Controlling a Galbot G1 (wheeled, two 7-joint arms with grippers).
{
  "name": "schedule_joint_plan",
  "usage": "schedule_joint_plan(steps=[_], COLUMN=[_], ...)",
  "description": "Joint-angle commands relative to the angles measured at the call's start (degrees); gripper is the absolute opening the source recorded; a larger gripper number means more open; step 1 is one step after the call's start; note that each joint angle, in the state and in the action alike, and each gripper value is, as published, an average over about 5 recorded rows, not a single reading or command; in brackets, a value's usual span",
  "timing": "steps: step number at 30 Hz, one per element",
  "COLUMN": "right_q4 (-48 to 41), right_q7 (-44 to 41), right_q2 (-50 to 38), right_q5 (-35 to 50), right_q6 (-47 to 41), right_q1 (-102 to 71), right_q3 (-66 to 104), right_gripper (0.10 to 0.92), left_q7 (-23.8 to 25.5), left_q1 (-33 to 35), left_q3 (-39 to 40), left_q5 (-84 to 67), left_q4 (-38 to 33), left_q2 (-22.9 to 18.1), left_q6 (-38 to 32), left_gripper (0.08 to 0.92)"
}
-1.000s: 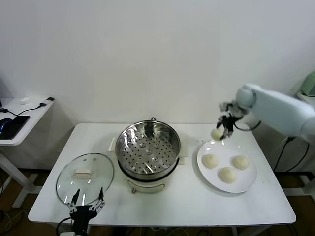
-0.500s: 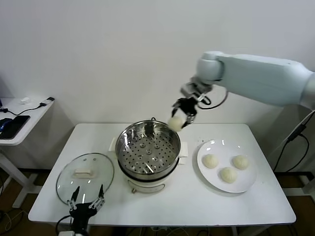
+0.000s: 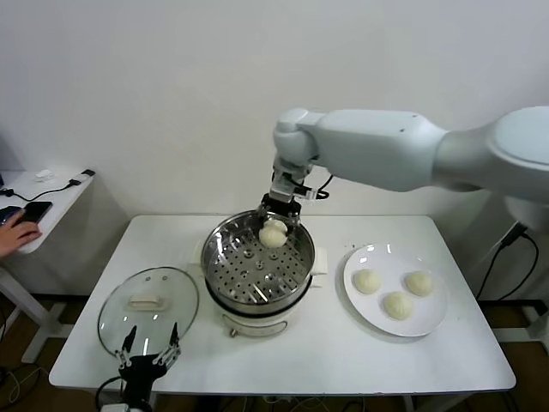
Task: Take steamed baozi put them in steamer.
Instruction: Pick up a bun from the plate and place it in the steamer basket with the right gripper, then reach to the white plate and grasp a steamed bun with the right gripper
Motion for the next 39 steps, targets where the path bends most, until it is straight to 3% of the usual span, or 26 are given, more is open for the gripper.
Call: schedule_joint_plan(steps=[1, 10, 18, 25, 32, 35, 39], right_q4=[-13.70, -20.20, -23.02, -17.29, -7.05, -1.99, 6.85], right_q7=[2.17, 7.30, 8.35, 4.82, -5.11, -7.11, -6.41], right_q2=[5.36, 8.01, 9.78, 7.15, -0.64, -6.92, -18.67], right_q5=[-8.19, -13.19, -10.04, 0.85, 22.04, 26.27, 28.91], right_q6=[6.55, 8.29, 8.68, 8.44, 5.37, 2.24, -9.47], right_q1=[-9.14, -13.91, -14.55, -8.54, 6.79, 11.20, 17.29], right_q3=[2.34, 4.61, 4.30, 2.81, -7.93, -12.92, -19.78], right_gripper=[0.636, 0.636, 0.658, 0.807, 0.822, 0.823, 0.823], left_q7=[-0.04, -0.21, -1.04, -1.01, -0.78, -0.74, -0.72], left_q1=[-0.37, -1.01, -1.22, -0.86, -0.37, -0.30, -0.15], left_q3=[0.02, 0.00, 0.08, 0.12, 0.69, 0.94, 1.19], left_q5=[-0.08, -0.14, -0.23, -0.17, 0.48, 0.69, 0.86], left_q4=[0.94, 1.82, 2.35, 1.80, 0.80, 0.51, 0.21], left_q2=[0.08, 0.17, 0.06, -0.05, -0.22, -0.31, -0.32], left_q6=[-0.04, -0.20, -0.36, -0.33, -0.17, -0.15, -0.13], left_gripper=[0.823, 0.823, 0.823, 0.823, 0.823, 0.823, 0.823])
